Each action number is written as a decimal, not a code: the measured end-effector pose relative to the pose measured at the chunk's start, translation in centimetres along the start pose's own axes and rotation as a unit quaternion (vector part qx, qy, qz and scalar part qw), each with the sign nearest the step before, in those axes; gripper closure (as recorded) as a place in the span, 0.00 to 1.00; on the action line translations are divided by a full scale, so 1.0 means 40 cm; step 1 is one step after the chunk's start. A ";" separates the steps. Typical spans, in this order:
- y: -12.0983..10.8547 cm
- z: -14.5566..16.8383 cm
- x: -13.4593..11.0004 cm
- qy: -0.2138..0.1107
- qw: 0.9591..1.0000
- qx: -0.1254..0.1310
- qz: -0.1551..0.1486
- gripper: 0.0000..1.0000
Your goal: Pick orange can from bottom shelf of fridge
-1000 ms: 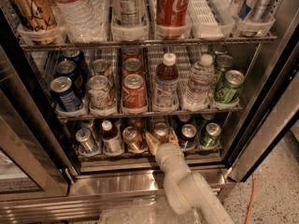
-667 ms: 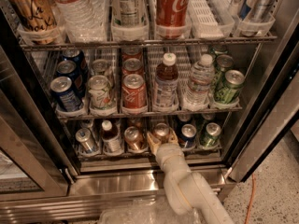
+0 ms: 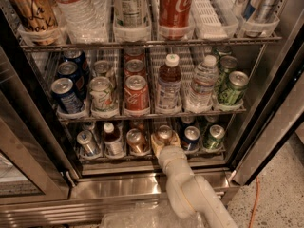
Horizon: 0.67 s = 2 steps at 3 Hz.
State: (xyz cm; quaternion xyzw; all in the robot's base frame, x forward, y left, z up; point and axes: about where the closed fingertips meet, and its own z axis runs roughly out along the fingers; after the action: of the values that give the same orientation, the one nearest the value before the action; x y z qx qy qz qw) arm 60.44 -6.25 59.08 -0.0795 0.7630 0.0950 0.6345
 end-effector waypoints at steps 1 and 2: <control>0.000 0.000 0.000 0.000 1.000 0.000 0.000 1.00; 0.030 -0.052 0.002 -0.016 1.000 -0.018 -0.005 1.00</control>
Offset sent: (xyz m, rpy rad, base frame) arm -0.0266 0.0066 0.0088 0.0347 -0.0529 0.0232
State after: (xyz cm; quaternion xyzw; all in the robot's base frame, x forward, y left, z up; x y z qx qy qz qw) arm 58.17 -5.58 59.42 -0.0935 0.7504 0.1068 0.6455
